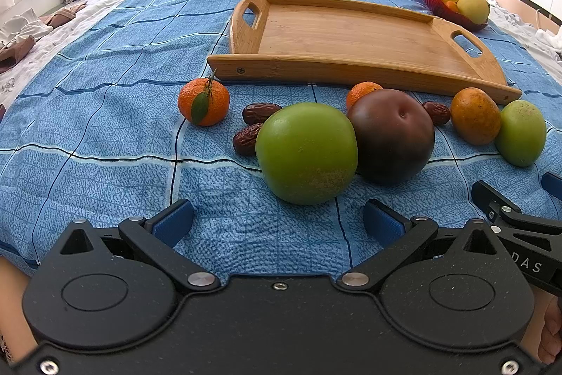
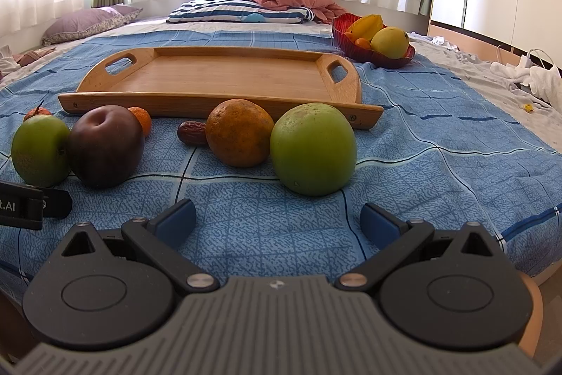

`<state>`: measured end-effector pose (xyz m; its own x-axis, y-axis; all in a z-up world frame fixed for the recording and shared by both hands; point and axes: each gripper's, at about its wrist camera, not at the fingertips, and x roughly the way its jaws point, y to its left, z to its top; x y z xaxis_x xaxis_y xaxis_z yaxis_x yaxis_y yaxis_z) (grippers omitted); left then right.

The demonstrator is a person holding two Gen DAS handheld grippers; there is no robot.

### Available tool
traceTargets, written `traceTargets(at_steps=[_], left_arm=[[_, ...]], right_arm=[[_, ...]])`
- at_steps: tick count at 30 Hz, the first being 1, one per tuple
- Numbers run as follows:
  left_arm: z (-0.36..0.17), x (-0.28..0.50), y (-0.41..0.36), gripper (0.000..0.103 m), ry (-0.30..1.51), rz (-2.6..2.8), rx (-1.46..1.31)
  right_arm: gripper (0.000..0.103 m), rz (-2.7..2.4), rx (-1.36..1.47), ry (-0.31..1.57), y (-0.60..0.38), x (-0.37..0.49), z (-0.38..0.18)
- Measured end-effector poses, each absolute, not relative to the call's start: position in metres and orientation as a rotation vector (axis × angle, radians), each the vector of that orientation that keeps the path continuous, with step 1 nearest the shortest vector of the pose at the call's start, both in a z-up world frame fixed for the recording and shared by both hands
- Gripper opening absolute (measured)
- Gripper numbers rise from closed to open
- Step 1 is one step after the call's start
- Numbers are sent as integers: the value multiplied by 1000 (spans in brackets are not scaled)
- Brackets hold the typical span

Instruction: Organize fruits

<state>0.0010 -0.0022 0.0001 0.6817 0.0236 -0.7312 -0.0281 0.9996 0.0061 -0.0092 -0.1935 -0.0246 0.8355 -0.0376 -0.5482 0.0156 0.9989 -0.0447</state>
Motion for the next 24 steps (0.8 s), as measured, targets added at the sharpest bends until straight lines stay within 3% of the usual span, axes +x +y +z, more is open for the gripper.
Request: traceTargets(at_steps=[24], left_arm=[[-1, 0, -3, 103, 813, 30, 1]], right_arm=[[103, -29, -37, 570, -194, -12, -24]])
